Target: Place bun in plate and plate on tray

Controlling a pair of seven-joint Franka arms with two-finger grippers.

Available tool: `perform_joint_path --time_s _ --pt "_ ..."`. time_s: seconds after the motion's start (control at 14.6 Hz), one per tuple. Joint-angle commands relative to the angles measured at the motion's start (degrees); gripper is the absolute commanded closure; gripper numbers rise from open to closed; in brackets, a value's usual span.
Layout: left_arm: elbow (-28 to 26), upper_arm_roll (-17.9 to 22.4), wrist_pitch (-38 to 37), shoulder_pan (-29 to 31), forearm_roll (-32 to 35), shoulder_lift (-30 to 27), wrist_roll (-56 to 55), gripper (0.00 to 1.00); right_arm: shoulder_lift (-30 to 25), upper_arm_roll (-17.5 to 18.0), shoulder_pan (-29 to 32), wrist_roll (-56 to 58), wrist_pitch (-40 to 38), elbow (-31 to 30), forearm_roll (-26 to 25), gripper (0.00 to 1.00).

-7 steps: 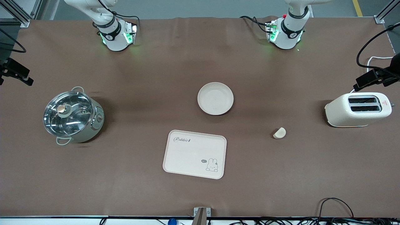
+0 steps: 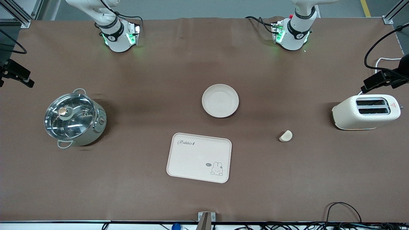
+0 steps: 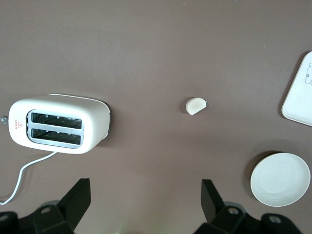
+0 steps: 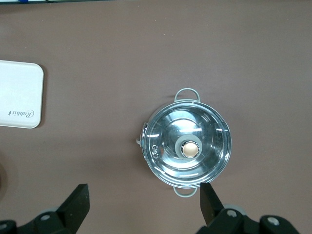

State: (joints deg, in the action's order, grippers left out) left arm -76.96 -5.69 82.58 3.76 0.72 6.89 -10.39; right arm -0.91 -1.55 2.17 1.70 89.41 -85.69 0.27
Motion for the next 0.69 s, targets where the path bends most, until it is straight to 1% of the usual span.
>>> perform_joint_path --time_s 0.0,0.34,0.41,0.62 --pt "0.33 -0.29 -0.4 -0.33 -0.28 0.32 -0.5 0.0 -0.85 0.5 0.3 -0.03 0.15 -0.88 -0.89 0.0" --pt "0.06 -0.2 0.29 0.2 -1.25 3.12 0.55 0.0 -0.85 0.5 0.29 -0.2 -0.11 -0.88 -0.8 0.0" --pt "0.06 -0.2 2.13 0.2 -1.51 4.78 0.55 0.0 -0.85 0.5 0.38 -0.2 -0.11 -0.88 -0.8 0.0" --pt "-0.64 -0.02 6.35 0.98 -1.78 6.99 -0.06 0.0 -0.85 0.5 0.29 -0.2 0.24 -0.88 -0.8 0.0"
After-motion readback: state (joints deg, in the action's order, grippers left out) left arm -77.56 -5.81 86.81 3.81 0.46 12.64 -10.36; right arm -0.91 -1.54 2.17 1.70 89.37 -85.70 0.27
